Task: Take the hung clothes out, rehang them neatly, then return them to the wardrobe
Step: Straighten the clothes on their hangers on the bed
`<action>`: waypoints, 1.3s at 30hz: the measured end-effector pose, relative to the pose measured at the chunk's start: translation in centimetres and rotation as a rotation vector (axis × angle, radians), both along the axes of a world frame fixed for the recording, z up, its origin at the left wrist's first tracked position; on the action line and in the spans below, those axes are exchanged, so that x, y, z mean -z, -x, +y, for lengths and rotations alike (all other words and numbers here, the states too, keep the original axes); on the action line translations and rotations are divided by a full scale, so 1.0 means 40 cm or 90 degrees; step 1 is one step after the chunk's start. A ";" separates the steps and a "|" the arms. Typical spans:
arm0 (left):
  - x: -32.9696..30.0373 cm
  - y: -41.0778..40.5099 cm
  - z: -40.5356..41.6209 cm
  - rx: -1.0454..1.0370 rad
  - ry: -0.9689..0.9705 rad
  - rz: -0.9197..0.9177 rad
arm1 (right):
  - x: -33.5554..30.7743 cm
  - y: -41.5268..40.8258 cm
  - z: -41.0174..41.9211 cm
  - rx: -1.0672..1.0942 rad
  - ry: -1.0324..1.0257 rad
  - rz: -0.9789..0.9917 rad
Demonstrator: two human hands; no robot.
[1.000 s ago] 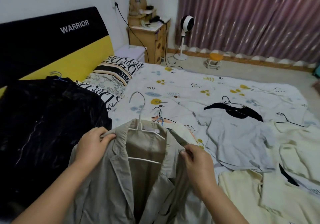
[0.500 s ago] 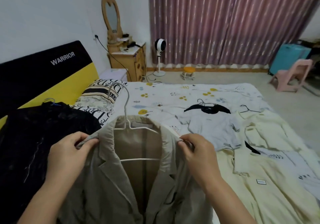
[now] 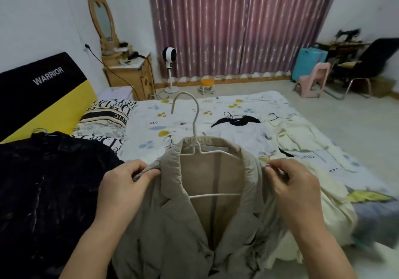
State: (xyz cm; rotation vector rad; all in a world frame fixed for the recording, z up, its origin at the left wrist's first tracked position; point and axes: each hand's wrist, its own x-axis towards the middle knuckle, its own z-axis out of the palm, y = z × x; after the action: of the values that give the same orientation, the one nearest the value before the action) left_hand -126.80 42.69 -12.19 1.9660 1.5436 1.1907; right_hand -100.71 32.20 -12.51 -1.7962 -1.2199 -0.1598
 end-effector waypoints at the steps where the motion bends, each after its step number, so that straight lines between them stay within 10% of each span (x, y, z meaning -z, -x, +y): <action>1: 0.002 -0.008 -0.009 0.017 0.003 -0.009 | -0.001 -0.001 -0.025 0.019 0.005 0.000; 39: 0.164 -1.248 -0.400 0.490 0.118 -0.010 | 0.052 -1.040 -0.681 0.433 0.105 0.040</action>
State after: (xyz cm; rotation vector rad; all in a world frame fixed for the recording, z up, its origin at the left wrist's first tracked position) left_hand -76.90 26.69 -18.74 2.1018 0.7105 0.6994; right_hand -59.13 4.96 -14.57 -2.2862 -0.5472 -0.3922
